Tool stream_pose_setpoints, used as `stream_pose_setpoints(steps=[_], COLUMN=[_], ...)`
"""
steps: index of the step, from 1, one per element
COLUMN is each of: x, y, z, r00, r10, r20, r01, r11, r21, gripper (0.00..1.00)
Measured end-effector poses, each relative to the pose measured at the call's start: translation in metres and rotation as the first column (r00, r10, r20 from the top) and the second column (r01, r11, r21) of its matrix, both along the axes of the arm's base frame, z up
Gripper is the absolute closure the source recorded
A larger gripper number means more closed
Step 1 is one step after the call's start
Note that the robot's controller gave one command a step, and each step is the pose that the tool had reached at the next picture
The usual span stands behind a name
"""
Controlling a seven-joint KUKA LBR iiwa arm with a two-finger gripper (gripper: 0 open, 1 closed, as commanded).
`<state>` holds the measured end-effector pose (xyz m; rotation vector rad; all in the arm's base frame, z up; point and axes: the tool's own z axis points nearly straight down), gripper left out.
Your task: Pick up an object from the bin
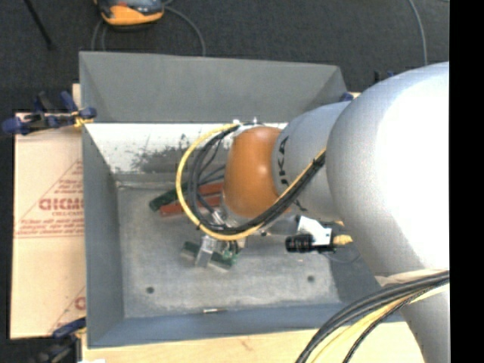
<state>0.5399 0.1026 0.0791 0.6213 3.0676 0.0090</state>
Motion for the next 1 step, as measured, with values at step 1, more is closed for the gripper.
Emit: stream_pose_setpoints(steps=[1], x=[-0.0009], y=[-0.0006], z=[0.0074], r00=[1.0], r10=[0.002], r20=[-0.007], r01=[-0.002], r11=[1.0], r21=[-0.002], gripper=[1.0])
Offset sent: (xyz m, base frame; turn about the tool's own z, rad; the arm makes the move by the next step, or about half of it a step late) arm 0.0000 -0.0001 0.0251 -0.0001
